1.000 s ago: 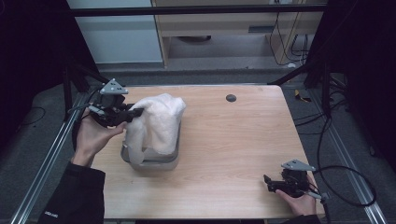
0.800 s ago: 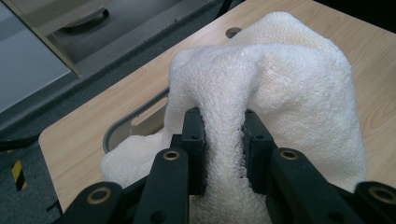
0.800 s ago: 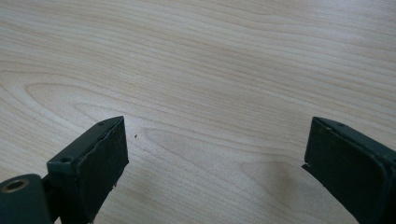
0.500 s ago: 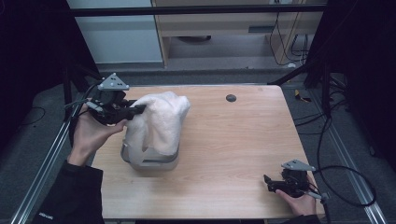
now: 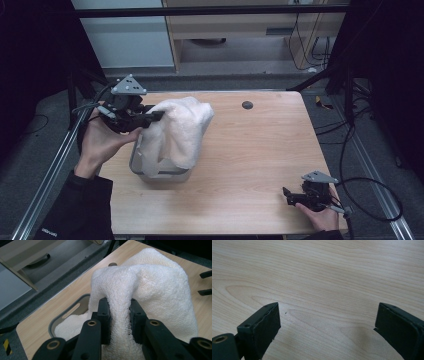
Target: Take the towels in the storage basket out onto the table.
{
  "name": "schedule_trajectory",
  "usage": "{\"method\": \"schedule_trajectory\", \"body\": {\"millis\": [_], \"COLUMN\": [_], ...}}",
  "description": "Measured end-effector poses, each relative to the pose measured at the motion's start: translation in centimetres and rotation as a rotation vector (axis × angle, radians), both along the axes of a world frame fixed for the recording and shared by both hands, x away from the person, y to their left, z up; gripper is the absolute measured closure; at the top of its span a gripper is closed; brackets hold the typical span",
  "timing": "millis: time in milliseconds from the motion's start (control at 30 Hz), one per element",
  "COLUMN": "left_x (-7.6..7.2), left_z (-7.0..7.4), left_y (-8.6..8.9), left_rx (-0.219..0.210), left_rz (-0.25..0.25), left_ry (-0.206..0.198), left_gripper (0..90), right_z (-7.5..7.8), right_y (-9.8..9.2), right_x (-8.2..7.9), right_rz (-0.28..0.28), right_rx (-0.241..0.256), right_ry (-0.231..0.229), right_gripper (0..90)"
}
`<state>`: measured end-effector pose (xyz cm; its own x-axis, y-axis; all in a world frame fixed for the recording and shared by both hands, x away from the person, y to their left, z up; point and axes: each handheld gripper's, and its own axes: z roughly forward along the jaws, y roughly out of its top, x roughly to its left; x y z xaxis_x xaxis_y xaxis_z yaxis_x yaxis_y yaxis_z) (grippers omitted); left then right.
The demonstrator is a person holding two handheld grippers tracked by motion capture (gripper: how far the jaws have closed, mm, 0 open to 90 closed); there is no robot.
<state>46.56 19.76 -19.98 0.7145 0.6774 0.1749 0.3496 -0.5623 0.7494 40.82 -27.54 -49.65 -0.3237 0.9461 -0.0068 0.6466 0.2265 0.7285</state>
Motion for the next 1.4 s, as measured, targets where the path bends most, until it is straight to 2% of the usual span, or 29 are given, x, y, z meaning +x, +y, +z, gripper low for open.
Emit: {"method": "schedule_trajectory", "body": {"millis": [333,733,933,1400], "left_x": [-0.3,-0.7,-0.5,0.2], "left_z": [0.5,1.4,1.3,0.6], "left_y": [-2.0,-5.7,-7.2,-10.7], "left_rx": [0.01,0.036,0.053,0.047], "left_rz": [-0.04,-0.108,-0.134,-0.186], "left_ry": [0.004,-0.001,0.002,0.001], "left_gripper": [74.8,74.9,74.9,74.9], "right_z": [0.1,0.1,0.2,0.2], "right_y": [-0.1,-0.2,-0.2,-0.2], "right_x": [-0.1,-0.1,-0.1,-0.1], "right_rz": [-0.005,-0.006,-0.007,-0.005], "right_rx": [0.002,0.002,0.001,0.0], "right_ry": [0.001,-0.002,-0.002,-0.007], "right_gripper": [6.1,6.0,6.0,5.9]}}
